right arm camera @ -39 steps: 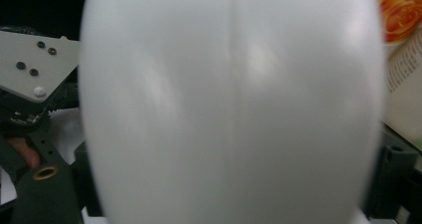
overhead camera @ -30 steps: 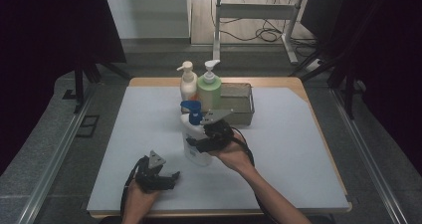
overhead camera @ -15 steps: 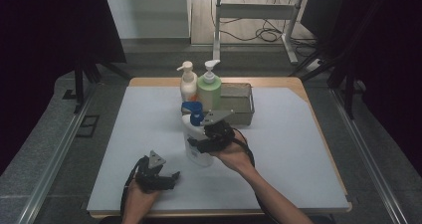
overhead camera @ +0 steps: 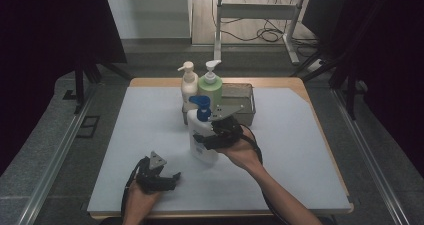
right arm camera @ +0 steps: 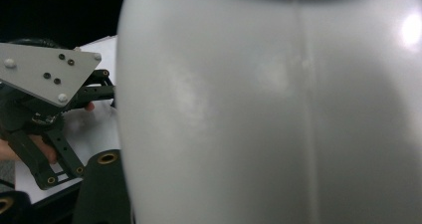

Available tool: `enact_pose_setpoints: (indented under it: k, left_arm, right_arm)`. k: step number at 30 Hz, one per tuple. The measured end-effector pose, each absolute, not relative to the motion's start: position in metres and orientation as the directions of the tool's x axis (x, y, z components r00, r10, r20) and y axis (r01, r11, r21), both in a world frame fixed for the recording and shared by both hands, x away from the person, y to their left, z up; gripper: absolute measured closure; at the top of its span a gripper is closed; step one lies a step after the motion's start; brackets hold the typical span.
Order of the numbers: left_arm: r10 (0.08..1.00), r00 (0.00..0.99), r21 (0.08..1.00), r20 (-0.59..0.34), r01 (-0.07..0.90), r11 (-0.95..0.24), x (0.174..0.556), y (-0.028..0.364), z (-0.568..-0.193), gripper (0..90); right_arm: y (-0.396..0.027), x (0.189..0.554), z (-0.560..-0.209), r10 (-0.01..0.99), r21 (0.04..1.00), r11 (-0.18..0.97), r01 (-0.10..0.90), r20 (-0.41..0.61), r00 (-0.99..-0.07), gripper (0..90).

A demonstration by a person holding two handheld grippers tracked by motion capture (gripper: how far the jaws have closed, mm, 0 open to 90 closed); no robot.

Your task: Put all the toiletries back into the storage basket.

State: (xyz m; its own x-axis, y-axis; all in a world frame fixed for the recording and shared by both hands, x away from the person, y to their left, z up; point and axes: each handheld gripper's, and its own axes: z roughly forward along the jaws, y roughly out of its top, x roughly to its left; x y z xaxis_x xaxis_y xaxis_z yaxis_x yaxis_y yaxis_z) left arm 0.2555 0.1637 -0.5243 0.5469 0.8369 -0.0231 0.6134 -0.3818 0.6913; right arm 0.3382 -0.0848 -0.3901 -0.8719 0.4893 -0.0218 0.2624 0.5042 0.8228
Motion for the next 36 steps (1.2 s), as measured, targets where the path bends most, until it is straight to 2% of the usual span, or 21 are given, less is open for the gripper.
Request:
enact_pose_setpoints:
  k: [36]
  left_arm:
    - [0.837, 0.546, 0.692, -0.023, 0.613, -0.381, 0.255, 0.164, -0.524, 12.7]
  right_arm:
    - [-0.147, 0.362, -0.359, 0.633, 0.837, 0.45, 0.311, -0.053, -0.772, 37.7]
